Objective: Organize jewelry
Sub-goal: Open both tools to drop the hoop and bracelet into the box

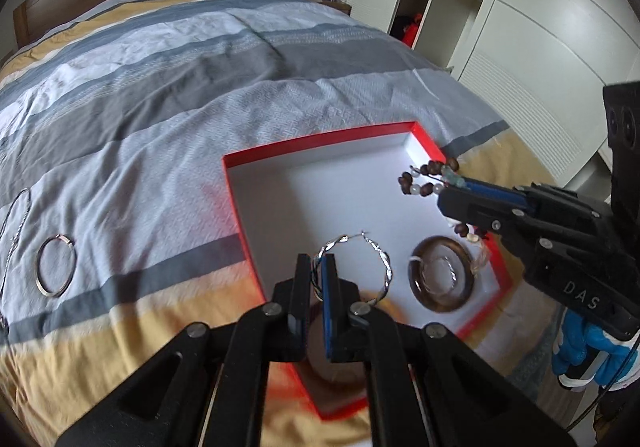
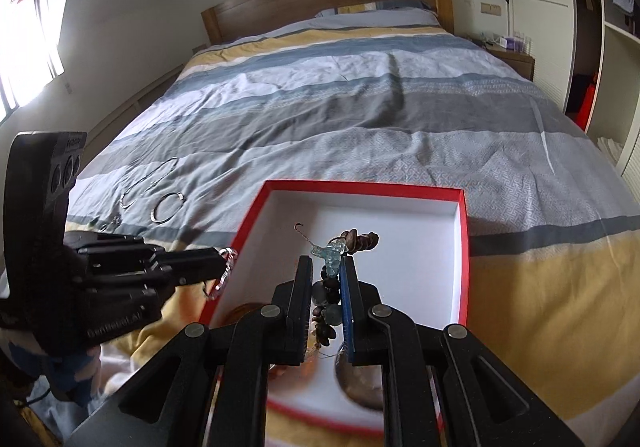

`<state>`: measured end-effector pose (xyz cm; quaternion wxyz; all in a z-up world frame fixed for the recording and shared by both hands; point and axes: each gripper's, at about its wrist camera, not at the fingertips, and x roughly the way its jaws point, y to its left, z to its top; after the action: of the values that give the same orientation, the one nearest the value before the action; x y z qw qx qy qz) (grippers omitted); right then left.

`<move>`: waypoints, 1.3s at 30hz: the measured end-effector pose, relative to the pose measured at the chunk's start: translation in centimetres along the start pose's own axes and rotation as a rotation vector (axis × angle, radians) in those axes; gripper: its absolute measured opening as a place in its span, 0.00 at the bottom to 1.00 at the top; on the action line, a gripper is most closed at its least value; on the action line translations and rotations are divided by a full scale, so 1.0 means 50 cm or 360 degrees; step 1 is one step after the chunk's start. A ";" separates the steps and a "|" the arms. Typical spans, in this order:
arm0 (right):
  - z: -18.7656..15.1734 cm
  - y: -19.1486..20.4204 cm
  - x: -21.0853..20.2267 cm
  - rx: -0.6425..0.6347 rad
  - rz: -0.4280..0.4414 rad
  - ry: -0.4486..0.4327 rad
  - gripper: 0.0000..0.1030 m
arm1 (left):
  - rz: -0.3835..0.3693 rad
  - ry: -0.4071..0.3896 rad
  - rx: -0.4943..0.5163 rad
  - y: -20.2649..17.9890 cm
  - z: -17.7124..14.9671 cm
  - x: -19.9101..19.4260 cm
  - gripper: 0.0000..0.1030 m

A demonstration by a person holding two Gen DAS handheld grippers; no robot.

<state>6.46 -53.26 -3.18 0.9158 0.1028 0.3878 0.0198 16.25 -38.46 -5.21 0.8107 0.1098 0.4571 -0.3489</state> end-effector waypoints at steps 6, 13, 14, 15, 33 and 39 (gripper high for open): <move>0.014 -0.054 0.085 0.0046 -0.0054 0.0097 0.13 | 0.0061 0.0057 0.0009 0.000 0.018 0.079 0.04; -0.010 -0.088 0.133 0.0085 -0.0108 0.0200 0.13 | 0.0099 0.0096 0.0003 0.004 0.005 0.120 0.04; -0.013 -0.085 0.134 0.0072 -0.0115 0.0199 0.14 | 0.0095 0.0104 0.0007 0.003 0.006 0.123 0.04; -0.015 -0.083 0.134 0.0065 -0.0119 0.0201 0.14 | 0.0108 0.0106 0.0017 -0.003 0.004 0.126 0.05; -0.030 -0.072 0.012 0.0065 -0.0188 0.0119 0.27 | 0.0104 0.0057 0.0064 -0.051 -0.011 0.045 0.28; -0.037 -0.054 -0.087 0.0092 -0.0216 0.0031 0.28 | 0.0066 0.0011 0.0088 -0.075 -0.037 -0.050 0.34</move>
<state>1.96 -56.07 -1.90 0.9079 0.1025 0.4031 -0.0526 11.69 -39.13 -3.65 0.8128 0.1428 0.4476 -0.3444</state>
